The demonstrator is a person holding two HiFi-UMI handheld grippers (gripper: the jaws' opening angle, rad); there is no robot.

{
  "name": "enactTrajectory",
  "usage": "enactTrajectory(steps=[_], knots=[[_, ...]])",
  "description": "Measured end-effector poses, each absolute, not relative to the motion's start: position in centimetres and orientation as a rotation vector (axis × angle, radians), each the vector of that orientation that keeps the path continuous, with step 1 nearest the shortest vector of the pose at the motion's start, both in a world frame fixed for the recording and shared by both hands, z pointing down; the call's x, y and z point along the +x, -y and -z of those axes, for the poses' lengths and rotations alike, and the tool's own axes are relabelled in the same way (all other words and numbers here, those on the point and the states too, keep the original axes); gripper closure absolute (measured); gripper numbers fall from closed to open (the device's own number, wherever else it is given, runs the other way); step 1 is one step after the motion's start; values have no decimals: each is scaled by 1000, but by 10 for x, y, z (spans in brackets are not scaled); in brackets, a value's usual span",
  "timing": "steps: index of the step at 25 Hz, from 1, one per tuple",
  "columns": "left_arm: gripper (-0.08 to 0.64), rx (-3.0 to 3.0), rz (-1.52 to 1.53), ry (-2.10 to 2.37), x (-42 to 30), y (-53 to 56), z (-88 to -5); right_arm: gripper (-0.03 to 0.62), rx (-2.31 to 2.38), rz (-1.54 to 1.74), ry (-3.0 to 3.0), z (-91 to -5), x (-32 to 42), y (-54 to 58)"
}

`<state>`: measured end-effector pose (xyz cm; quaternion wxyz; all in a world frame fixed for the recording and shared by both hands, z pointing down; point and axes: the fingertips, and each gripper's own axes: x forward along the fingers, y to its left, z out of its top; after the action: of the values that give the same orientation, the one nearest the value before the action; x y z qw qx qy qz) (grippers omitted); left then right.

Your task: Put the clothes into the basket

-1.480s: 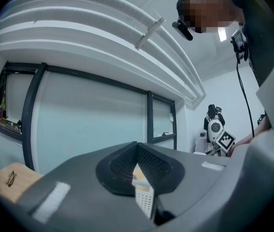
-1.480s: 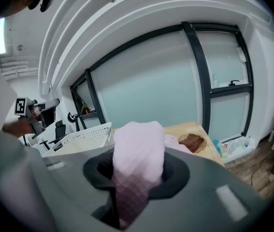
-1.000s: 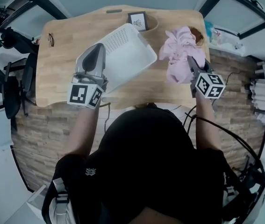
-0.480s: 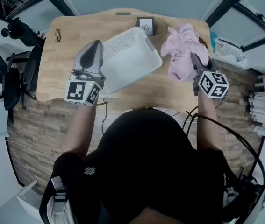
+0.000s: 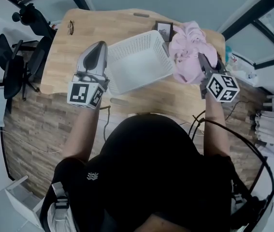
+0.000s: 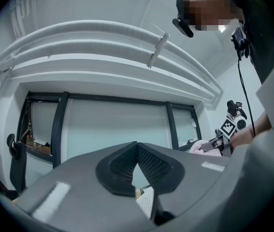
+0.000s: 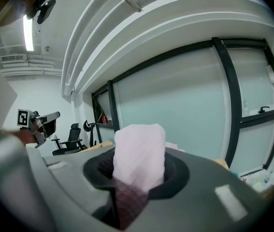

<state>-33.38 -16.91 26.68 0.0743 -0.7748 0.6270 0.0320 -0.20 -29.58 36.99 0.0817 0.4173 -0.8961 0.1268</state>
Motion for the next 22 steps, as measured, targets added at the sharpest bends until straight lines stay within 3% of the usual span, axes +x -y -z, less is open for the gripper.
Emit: enactTrajectory(steps=[22], knots=[[554, -2066, -90, -2129, -414, 83, -262, 459, 836, -302, 2875, -338, -140, 268]])
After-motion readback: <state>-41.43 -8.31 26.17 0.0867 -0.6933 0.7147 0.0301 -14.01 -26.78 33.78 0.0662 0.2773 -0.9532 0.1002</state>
